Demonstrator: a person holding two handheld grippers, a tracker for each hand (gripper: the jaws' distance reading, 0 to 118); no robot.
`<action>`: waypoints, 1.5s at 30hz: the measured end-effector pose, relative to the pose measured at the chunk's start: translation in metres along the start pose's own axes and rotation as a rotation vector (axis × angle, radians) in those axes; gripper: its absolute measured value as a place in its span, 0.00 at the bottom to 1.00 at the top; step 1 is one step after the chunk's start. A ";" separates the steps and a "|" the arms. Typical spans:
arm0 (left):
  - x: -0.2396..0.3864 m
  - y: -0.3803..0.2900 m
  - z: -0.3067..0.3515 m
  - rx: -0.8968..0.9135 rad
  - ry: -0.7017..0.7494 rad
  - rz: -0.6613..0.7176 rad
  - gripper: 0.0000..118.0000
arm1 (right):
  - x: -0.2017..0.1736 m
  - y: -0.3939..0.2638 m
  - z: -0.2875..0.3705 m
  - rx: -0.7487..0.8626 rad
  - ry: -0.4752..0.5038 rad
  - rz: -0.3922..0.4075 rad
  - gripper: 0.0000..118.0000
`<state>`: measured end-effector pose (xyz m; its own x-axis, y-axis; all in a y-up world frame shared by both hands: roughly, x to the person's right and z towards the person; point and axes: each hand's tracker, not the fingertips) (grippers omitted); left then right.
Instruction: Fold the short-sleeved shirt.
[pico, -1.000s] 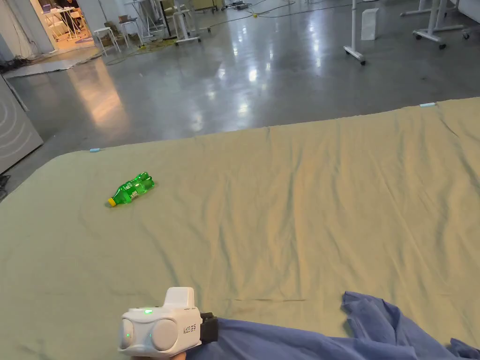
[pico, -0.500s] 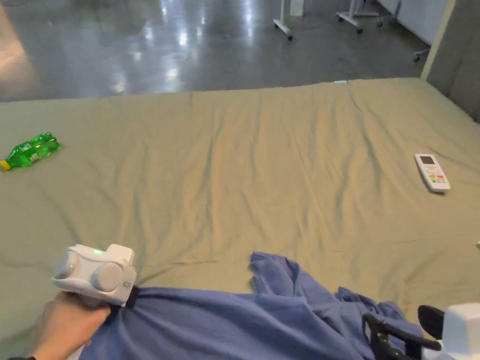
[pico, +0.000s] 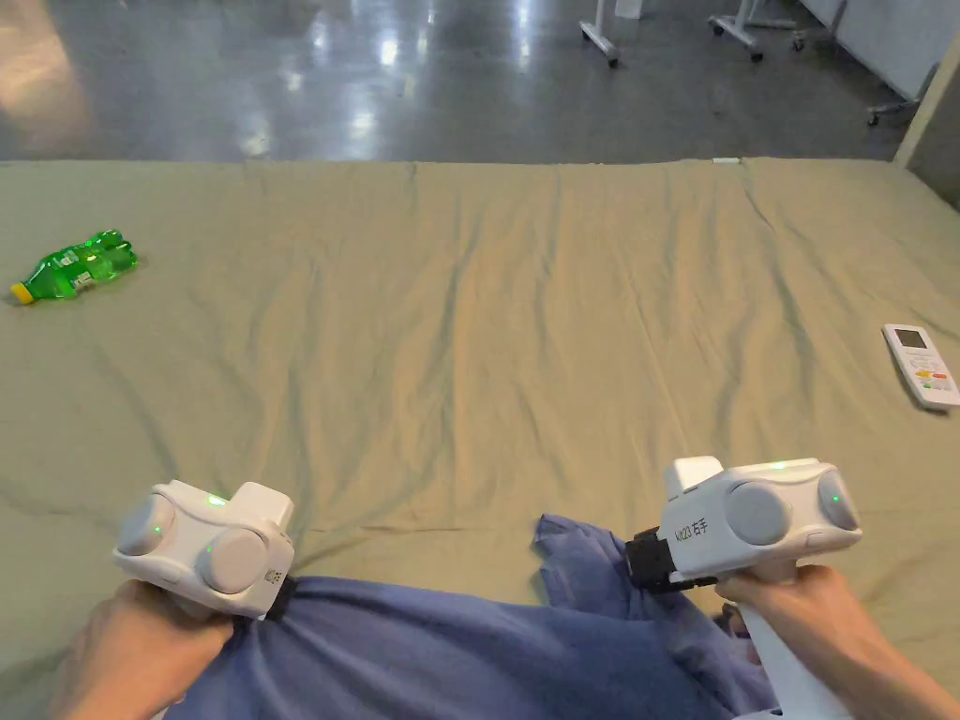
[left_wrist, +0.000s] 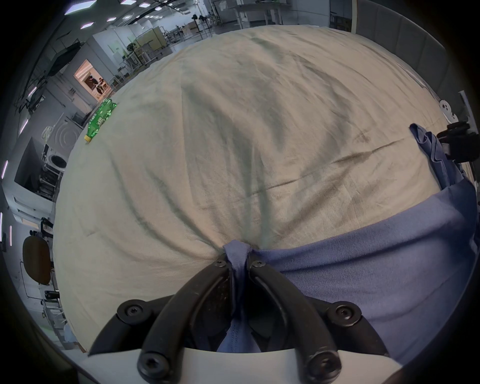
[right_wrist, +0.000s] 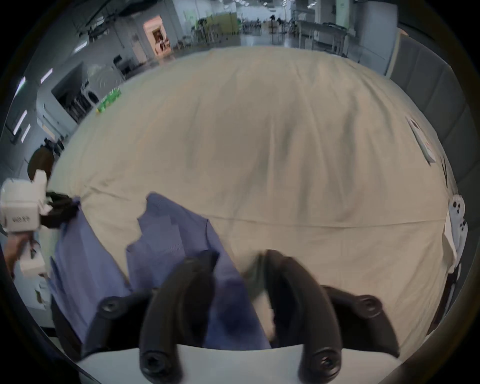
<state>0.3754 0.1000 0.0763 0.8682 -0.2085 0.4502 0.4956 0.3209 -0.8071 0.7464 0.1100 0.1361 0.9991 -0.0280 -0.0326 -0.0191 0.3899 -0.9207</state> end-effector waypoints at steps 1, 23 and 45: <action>-0.002 -0.001 0.000 0.005 -0.003 0.002 0.09 | -0.004 -0.002 0.003 0.038 -0.009 0.034 0.28; -0.115 -0.138 0.324 0.796 -0.214 0.335 0.06 | 0.039 -0.049 0.320 0.738 0.047 -0.235 0.01; -0.190 -0.089 0.581 1.240 0.008 0.388 0.06 | 0.022 0.029 0.629 1.264 -0.251 -0.031 0.01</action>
<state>0.1799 0.6475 0.2840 0.9612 0.0857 0.2622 -0.0909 0.9958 0.0077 0.7917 0.6992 0.3537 0.9810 0.0668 0.1822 -0.0844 0.9923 0.0905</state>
